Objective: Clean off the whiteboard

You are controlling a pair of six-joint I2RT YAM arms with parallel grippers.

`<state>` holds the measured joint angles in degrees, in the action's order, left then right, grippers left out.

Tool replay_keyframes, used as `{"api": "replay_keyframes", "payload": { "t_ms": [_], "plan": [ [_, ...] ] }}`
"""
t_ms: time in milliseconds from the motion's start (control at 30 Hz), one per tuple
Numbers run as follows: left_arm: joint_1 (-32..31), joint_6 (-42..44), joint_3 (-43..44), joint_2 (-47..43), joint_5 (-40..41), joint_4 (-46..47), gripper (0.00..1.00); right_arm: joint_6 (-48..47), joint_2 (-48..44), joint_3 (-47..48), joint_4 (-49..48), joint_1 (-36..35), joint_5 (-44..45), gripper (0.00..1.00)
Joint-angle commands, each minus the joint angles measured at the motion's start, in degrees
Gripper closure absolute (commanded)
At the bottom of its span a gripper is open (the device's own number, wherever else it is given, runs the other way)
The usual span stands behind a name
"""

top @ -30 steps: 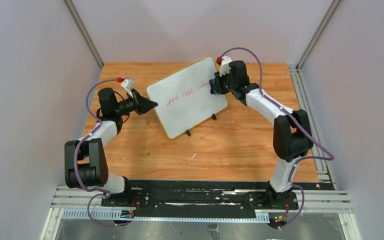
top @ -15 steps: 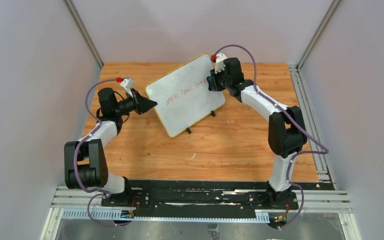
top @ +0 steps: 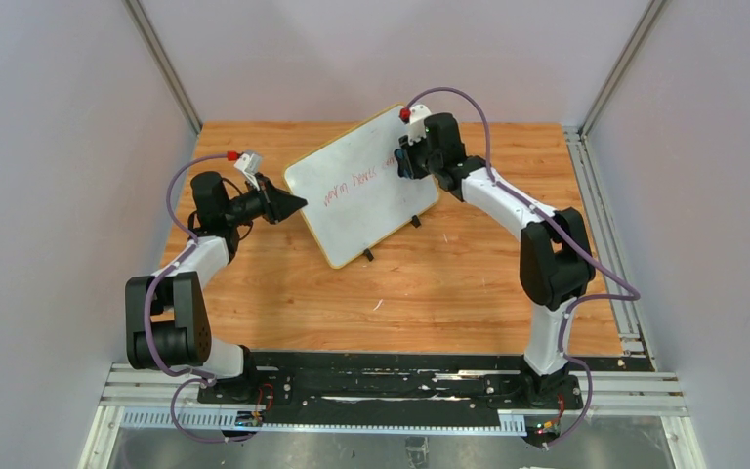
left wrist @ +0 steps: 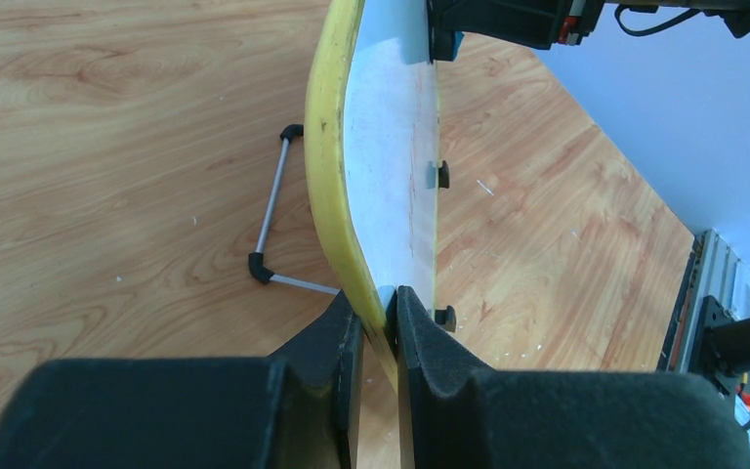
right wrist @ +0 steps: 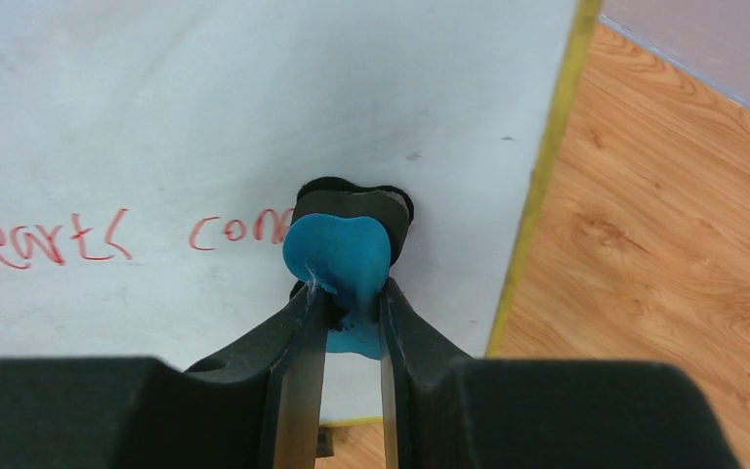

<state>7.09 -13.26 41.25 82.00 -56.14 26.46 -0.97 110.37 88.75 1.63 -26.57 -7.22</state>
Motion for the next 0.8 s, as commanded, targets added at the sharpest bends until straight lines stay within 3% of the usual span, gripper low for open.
{"api": "replay_keyframes", "payload": {
  "t_ms": [0,367,767],
  "plan": [
    [0.2,5.9,0.7,-0.4,2.4,-0.8,1.0,0.6,0.3,2.1,-1.8,-4.9,-2.1,1.0],
    [0.2,6.0,0.5,-1.0,1.9,-1.2,1.0,-1.7,2.8,6.3,0.2,-6.5,1.8,0.99],
    [0.2,8.2,0.8,-2.2,1.1,-4.7,1.0,-3.2,4.9,8.3,1.2,0.0,3.7,0.99]
  ]
}}
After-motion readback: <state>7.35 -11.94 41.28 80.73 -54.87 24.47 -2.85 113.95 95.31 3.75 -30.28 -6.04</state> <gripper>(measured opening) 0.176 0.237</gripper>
